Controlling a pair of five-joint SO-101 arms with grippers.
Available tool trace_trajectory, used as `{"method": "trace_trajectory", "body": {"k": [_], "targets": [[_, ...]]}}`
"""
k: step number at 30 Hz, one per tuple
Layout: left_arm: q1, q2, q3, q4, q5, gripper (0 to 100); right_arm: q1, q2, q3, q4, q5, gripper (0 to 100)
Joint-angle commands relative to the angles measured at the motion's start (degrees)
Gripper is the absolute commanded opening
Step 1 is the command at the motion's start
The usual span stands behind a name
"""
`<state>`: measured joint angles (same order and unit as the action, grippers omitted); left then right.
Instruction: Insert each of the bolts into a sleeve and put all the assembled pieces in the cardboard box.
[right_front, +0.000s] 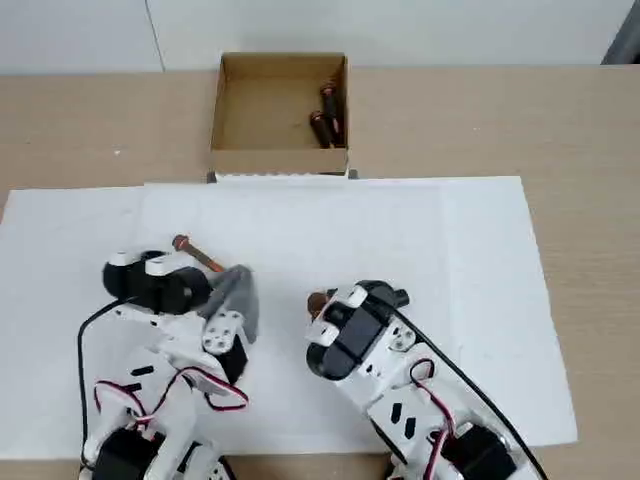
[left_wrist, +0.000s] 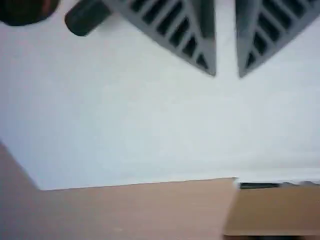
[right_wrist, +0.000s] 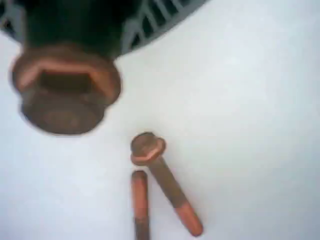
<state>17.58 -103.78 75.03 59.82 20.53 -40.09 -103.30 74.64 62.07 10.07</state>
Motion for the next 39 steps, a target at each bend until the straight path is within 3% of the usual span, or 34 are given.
{"method": "trace_trajectory", "body": {"k": [1,7,19,23,34,39], "targets": [[-5.54,-0.53,0.04,-1.67,-3.43,0,2.68,-0.48,0.00,-1.71,0.44,0.3],[-11.60,-0.53,8.66,-1.58,-10.55,0,6.55,-0.48,1.85,-2.15,0.09,0.3],[-11.96,-0.53,17.89,-1.67,-22.68,0,13.23,-0.48,1.85,-1.80,-1.85,0.3],[-11.96,-0.53,19.30,-1.67,-22.95,0,15.43,-0.48,1.93,-1.71,-5.36,0.3],[-11.96,-0.53,19.30,-1.67,-22.24,1,16.31,-0.31,1.58,-2.15,-5.71,0.3],[-11.96,-0.53,19.30,-1.67,-22.15,1,16.13,0.22,0.44,-2.24,-10.55,0.3]]}}
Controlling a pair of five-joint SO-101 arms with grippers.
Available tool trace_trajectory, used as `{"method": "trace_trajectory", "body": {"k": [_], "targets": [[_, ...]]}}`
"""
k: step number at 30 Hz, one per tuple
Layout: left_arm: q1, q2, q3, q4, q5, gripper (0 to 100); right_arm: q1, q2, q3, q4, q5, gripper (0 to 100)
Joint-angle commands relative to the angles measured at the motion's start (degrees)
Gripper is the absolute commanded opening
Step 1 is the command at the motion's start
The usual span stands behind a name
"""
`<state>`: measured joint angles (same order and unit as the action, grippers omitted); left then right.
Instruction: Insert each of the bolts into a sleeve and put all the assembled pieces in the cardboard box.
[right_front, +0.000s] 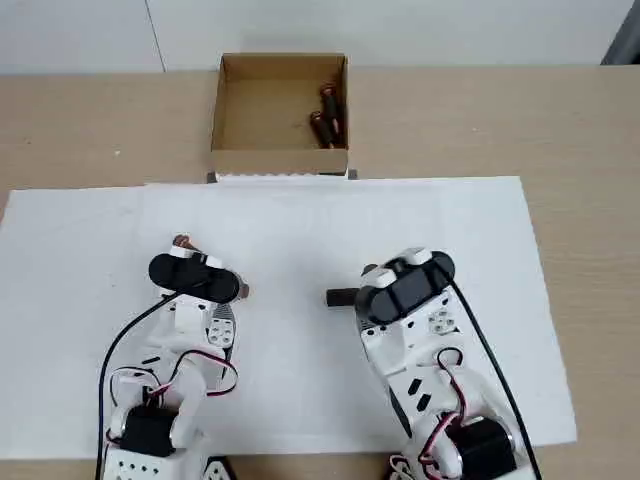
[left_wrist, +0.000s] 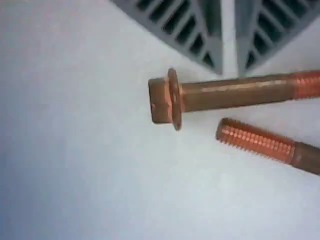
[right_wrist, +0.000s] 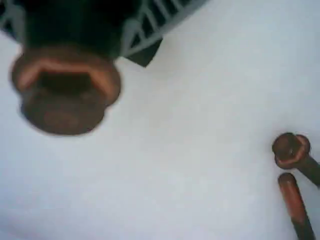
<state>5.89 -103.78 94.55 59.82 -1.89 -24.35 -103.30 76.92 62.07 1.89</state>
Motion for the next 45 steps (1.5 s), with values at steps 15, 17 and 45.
{"method": "trace_trajectory", "body": {"k": [15,17,45], "targets": [[-0.26,-0.53,-0.22,-1.67,0.18,1,0.40,22.11,-19.25,-6.20,-8.44,0.3],[-0.26,-0.53,-0.22,-1.67,0.18,1,0.40,26.51,-21.19,-9.54,-8.44,0.3],[-0.26,-0.53,-0.22,-1.67,0.18,1,0.48,77.32,-53.89,-25.36,-8.00,0.3]]}}
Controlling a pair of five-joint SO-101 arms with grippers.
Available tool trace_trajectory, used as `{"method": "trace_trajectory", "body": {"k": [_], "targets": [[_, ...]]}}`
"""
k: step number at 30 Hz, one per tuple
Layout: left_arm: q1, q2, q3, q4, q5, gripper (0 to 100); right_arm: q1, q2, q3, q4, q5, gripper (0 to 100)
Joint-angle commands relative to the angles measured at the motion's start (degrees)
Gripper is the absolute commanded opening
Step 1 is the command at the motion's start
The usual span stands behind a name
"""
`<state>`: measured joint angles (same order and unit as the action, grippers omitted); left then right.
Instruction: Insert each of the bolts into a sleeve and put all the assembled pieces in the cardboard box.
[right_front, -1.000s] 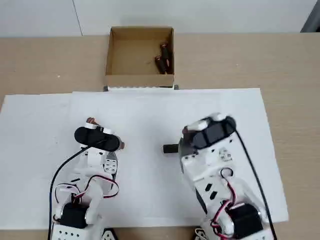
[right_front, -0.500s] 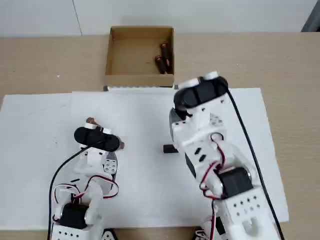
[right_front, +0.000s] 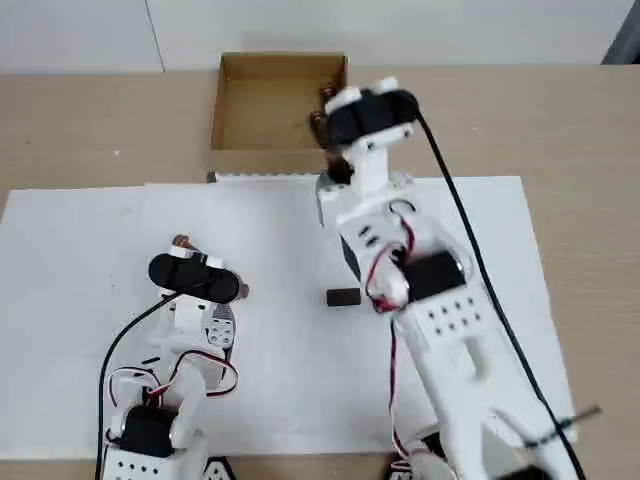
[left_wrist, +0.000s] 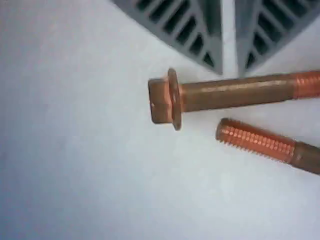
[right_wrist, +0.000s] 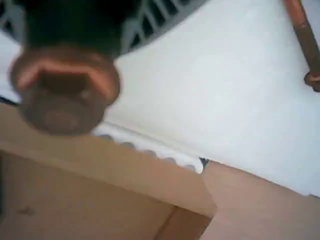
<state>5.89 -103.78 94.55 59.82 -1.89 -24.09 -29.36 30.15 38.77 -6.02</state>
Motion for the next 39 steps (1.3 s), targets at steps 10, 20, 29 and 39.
{"method": "trace_trajectory", "body": {"k": [10,20,29,39], "targets": [[-0.26,-0.53,-0.22,-1.67,0.18,1,0.22,19.21,-21.98,-2.07,0.00,0.3],[-0.26,-0.53,-0.22,-1.67,0.18,1,0.22,31.96,-33.32,-2.07,6.07,0.3],[-0.26,-0.53,-0.22,-1.67,0.18,1,0.31,42.42,-43.52,-5.32,9.41,0.4],[-0.26,-0.53,-0.22,-1.67,0.18,1,0.13,56.31,-48.53,-20.18,23.38,0.4]]}}
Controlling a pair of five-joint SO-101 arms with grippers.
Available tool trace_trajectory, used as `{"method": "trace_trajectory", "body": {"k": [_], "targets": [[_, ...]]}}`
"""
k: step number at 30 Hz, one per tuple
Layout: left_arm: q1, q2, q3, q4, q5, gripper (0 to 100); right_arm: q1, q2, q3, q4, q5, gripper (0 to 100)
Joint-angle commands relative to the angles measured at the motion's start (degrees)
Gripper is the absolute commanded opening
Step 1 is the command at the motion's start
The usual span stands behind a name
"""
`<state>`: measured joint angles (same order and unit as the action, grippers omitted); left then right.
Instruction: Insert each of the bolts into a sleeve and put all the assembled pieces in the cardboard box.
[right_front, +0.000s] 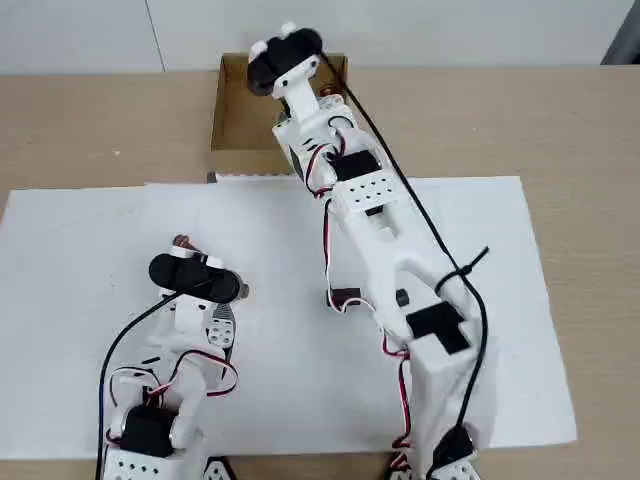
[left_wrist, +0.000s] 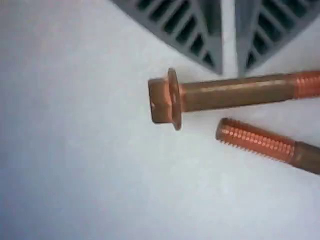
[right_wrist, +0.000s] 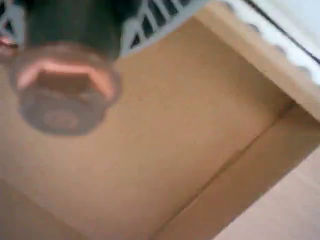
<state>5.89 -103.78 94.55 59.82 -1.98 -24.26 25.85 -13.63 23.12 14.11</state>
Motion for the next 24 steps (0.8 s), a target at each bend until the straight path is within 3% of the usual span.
{"method": "trace_trajectory", "body": {"k": [1,10,13,18,24], "targets": [[-0.26,-0.53,-0.22,-1.67,0.26,1,0.31,2.51,-5.10,-5.93,4.48,0.4],[-0.26,-0.53,-0.22,-1.67,0.26,1,0.22,12.53,-5.54,-20.35,15.30,0.9],[-0.26,-0.53,-0.22,-1.67,0.26,1,0.22,14.02,-5.54,-20.62,16.62,3.3],[-0.26,-0.53,-0.22,-1.67,0.26,1,0.48,14.20,-5.54,-18.07,16.44,22.6],[-0.26,-0.53,-0.22,-1.67,0.26,1,0.48,13.85,-5.54,-16.13,16.44,17.9]]}}
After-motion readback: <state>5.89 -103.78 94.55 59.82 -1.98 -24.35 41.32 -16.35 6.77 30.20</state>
